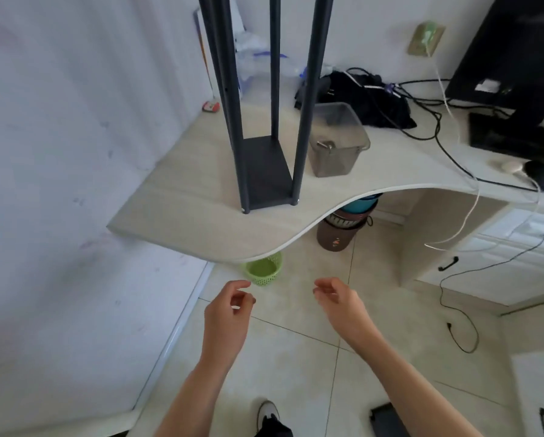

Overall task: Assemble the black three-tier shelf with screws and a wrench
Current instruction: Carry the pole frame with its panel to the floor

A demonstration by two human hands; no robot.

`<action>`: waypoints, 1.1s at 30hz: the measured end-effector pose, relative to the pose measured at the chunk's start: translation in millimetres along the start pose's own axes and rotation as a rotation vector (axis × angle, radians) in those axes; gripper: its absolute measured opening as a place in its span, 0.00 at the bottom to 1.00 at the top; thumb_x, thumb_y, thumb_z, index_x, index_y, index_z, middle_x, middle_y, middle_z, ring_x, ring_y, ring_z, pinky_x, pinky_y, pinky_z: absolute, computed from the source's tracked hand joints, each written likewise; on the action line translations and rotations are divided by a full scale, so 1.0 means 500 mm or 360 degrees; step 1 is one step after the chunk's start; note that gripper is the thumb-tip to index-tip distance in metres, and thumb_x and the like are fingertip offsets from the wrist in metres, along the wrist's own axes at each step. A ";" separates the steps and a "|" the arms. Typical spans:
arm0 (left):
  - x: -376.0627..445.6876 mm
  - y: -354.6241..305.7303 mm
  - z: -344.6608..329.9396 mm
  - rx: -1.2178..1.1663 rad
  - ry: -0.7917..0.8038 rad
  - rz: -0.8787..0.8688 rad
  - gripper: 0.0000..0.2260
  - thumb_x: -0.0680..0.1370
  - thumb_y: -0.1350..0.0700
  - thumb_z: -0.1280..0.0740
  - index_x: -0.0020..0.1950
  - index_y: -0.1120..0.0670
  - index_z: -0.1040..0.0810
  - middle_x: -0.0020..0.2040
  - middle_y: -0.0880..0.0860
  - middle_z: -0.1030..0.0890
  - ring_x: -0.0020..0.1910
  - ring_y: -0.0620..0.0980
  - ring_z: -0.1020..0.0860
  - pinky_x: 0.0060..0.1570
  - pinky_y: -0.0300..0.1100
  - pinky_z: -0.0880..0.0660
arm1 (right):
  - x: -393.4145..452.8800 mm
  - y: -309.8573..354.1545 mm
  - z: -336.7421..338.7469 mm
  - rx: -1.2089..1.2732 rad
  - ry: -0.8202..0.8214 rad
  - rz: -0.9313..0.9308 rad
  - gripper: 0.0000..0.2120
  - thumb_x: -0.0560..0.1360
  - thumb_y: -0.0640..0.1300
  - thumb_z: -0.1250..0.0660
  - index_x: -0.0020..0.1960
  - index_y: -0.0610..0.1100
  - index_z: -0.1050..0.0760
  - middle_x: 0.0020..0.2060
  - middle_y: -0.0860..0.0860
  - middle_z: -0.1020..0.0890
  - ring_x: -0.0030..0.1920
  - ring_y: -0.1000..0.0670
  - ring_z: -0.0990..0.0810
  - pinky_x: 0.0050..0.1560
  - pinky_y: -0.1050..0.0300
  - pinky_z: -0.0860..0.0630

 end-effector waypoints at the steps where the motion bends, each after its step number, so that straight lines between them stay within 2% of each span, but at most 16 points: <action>1: 0.026 -0.015 0.008 0.0003 0.0000 -0.0033 0.13 0.78 0.65 0.32 0.50 0.45 0.21 0.40 0.47 0.16 0.44 0.40 0.19 0.42 0.30 0.25 | 0.015 0.022 0.000 0.0021 -0.0004 0.0020 0.10 0.80 0.44 0.36 0.61 0.46 0.23 0.53 0.52 0.18 0.55 0.52 0.21 0.51 0.62 0.29; 3: 0.077 -0.048 0.021 0.0002 -0.0003 -0.0092 0.13 0.78 0.65 0.32 0.50 0.45 0.22 0.41 0.47 0.16 0.44 0.40 0.19 0.43 0.33 0.25 | 0.048 0.063 0.003 0.0063 -0.0008 0.0057 0.10 0.81 0.43 0.37 0.61 0.47 0.23 0.53 0.52 0.18 0.55 0.53 0.21 0.48 0.64 0.29; 7: 0.169 -0.115 0.039 -0.0044 -0.0065 -0.0160 0.10 0.79 0.63 0.32 0.54 0.48 0.20 0.43 0.46 0.16 0.44 0.38 0.20 0.43 0.29 0.26 | 0.112 0.147 0.024 0.0165 -0.0048 0.0156 0.09 0.81 0.42 0.37 0.60 0.47 0.24 0.53 0.51 0.18 0.55 0.53 0.21 0.50 0.64 0.28; 10: 0.233 -0.168 0.048 -0.0073 -0.0179 -0.0238 0.08 0.80 0.61 0.32 0.55 0.49 0.20 0.44 0.46 0.17 0.45 0.40 0.20 0.45 0.30 0.26 | 0.167 0.215 0.051 0.0245 -0.0068 0.0265 0.08 0.81 0.42 0.36 0.59 0.49 0.24 0.54 0.52 0.18 0.54 0.54 0.21 0.52 0.64 0.27; 13: 0.292 -0.220 0.054 -0.0118 -0.0336 -0.0301 0.08 0.80 0.60 0.32 0.57 0.50 0.19 0.47 0.44 0.18 0.46 0.41 0.20 0.44 0.27 0.27 | 0.226 0.281 0.084 0.0265 -0.0087 0.0376 0.07 0.81 0.43 0.37 0.58 0.51 0.25 0.54 0.55 0.19 0.51 0.59 0.22 0.50 0.67 0.28; 17: 0.353 -0.288 0.060 -0.0272 -0.0559 -0.0363 0.08 0.82 0.55 0.33 0.60 0.48 0.22 0.53 0.41 0.20 0.51 0.35 0.23 0.45 0.23 0.28 | 0.289 0.358 0.127 0.0288 -0.0140 0.0532 0.12 0.82 0.47 0.40 0.65 0.52 0.30 0.52 0.63 0.23 0.51 0.63 0.24 0.42 0.73 0.28; 20: 0.390 -0.335 0.059 -0.0359 -0.0661 -0.0401 0.10 0.82 0.51 0.34 0.63 0.44 0.26 0.57 0.35 0.24 0.54 0.30 0.25 0.46 0.20 0.30 | 0.324 0.415 0.164 0.0403 -0.0227 0.0668 0.16 0.83 0.49 0.41 0.70 0.51 0.33 0.54 0.61 0.24 0.55 0.63 0.25 0.51 0.70 0.30; 23: 0.418 -0.371 0.053 -0.0407 -0.0650 -0.0433 0.12 0.81 0.47 0.35 0.65 0.39 0.29 0.55 0.26 0.26 0.56 0.26 0.27 0.47 0.19 0.31 | 0.350 0.464 0.189 0.0442 -0.0241 0.0827 0.17 0.83 0.50 0.42 0.71 0.50 0.35 0.57 0.53 0.23 0.57 0.54 0.23 0.61 0.56 0.27; 25: 0.429 -0.387 0.049 -0.0426 -0.0626 -0.0447 0.11 0.81 0.45 0.37 0.63 0.36 0.30 0.53 0.21 0.27 0.56 0.24 0.27 0.47 0.18 0.31 | 0.359 0.484 0.194 0.0450 -0.0189 0.0903 0.19 0.83 0.51 0.43 0.72 0.50 0.35 0.59 0.53 0.23 0.59 0.53 0.24 0.63 0.53 0.28; 29: 0.448 -0.403 0.047 -0.0455 -0.0649 -0.0492 0.10 0.83 0.48 0.37 0.60 0.33 0.31 0.53 0.20 0.27 0.56 0.23 0.28 0.47 0.18 0.32 | 0.370 0.506 0.193 0.0476 -0.0078 0.1013 0.17 0.84 0.49 0.45 0.72 0.50 0.35 0.58 0.53 0.22 0.59 0.55 0.23 0.61 0.57 0.26; 33: 0.468 -0.407 0.039 -0.0473 -0.0618 -0.0446 0.09 0.83 0.49 0.38 0.58 0.33 0.29 0.52 0.22 0.25 0.56 0.24 0.26 0.46 0.18 0.32 | 0.383 0.513 0.193 0.0480 -0.0023 0.1038 0.16 0.84 0.47 0.46 0.72 0.49 0.34 0.54 0.54 0.21 0.54 0.59 0.22 0.54 0.69 0.27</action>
Point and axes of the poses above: each hand's wrist, its own x-axis towards the middle knuckle, its own z-axis out of the back of the hand, y = z × x, the point moved 3 cm from there along x, towards the middle knuckle
